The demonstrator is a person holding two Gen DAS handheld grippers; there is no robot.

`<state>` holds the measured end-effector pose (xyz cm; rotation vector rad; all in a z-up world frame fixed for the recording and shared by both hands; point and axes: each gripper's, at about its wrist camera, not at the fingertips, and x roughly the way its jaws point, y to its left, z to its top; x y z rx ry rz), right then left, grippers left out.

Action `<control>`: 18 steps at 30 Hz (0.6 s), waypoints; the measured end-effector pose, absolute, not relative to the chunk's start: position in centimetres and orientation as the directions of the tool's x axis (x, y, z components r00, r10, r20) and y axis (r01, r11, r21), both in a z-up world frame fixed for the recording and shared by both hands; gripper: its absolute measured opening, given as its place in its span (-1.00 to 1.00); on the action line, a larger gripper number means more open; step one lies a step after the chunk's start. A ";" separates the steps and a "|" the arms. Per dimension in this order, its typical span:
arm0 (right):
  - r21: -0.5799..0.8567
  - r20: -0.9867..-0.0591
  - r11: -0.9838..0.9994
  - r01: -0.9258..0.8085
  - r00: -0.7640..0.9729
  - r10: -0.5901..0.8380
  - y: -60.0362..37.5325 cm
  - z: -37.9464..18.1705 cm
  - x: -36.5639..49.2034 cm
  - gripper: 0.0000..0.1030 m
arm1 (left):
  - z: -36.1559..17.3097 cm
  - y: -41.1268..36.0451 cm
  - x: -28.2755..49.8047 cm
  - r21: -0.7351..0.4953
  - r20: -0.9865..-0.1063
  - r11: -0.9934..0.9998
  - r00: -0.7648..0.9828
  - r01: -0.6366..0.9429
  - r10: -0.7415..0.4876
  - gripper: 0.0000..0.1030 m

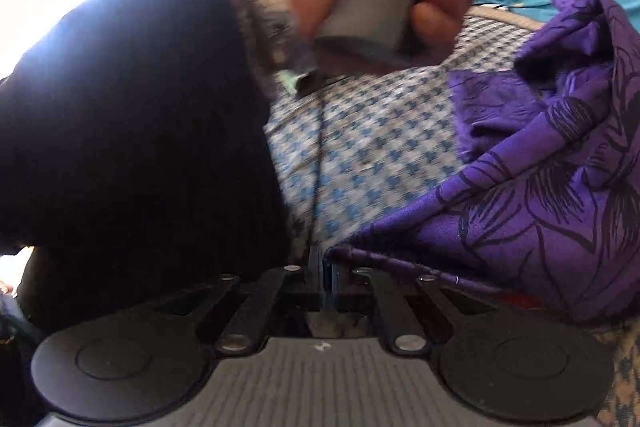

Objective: Fold clothes

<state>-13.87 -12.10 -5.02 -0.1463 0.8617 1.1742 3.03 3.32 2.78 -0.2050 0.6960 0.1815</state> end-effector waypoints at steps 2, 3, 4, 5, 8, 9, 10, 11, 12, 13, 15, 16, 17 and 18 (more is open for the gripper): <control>0.331 -0.658 0.381 -0.863 0.079 0.749 -11.6 -5.3 -14.4 -0.88 | 3.0 3.1 2.9 -0.141 -0.639 0.969 0.766 -0.205 0.069 1.00; 0.335 -0.658 0.363 -0.869 0.060 0.751 -11.4 -5.4 -14.6 -0.88 | 3.0 2.9 2.8 -0.144 -0.635 0.972 0.770 -0.187 0.054 1.00; 0.336 -0.658 0.351 -0.874 0.048 0.751 -11.2 -5.4 -14.8 -0.88 | 3.0 2.6 2.8 -0.147 -0.636 0.975 0.771 -0.169 0.038 1.00; 0.332 -0.658 0.351 -0.876 0.051 0.751 -11.3 -5.4 -14.7 -0.86 | 3.0 2.4 2.8 -0.149 -0.638 0.977 0.770 -0.152 0.022 1.00; 0.318 -0.659 0.350 -0.881 0.060 0.750 -11.4 -5.2 -14.6 -0.81 | 2.4 2.0 3.3 -0.158 -0.664 0.981 0.747 -0.115 -0.019 1.00; 0.313 -0.659 0.350 -0.883 0.063 0.749 -11.4 -5.2 -14.6 -0.80 | 2.1 1.7 3.5 -0.148 -0.677 0.983 0.736 -0.109 -0.021 1.00; 0.309 -0.659 0.349 -0.885 0.066 0.749 -11.5 -5.1 -14.6 -0.80 | 1.8 1.4 3.7 -0.134 -0.690 0.986 0.724 -0.103 -0.018 1.00; 0.304 -0.659 0.349 -0.886 0.069 0.749 -11.5 -5.1 -14.5 -0.78 | 1.3 1.1 3.8 -0.113 -0.702 0.989 0.712 -0.100 -0.008 1.00; 0.299 -0.660 0.349 -0.888 0.071 0.748 -11.5 -5.0 -14.5 -0.75 | 0.9 0.7 3.9 -0.085 -0.714 0.991 0.700 -0.099 0.008 1.00; 0.293 -0.659 0.349 -0.890 0.077 0.749 -11.6 -4.9 -14.4 -0.74 | 0.6 0.5 4.1 -0.058 -0.723 0.994 0.690 -0.098 0.025 1.00; 0.281 -0.649 0.354 -0.892 0.095 0.755 -12.1 -4.3 -14.2 -0.63 | 0.0 0.2 4.3 -0.011 -0.736 0.995 0.675 -0.103 0.062 1.00; 0.277 -0.643 0.357 -0.892 0.104 0.759 -12.4 -4.0 -14.1 -0.58 | -0.2 0.1 4.4 0.016 -0.740 0.994 0.667 -0.112 0.087 1.00; 0.272 -0.637 0.360 -0.892 0.113 0.763 -12.7 -3.7 -14.0 -0.48 | -0.5 0.1 4.6 0.056 -0.743 0.990 0.658 -0.127 0.127 1.00; 0.268 -0.631 0.363 -0.892 0.122 0.766 -13.0 -3.5 -13.8 -0.38 | -0.8 0.1 4.7 0.102 -0.744 0.984 0.646 -0.144 0.171 1.00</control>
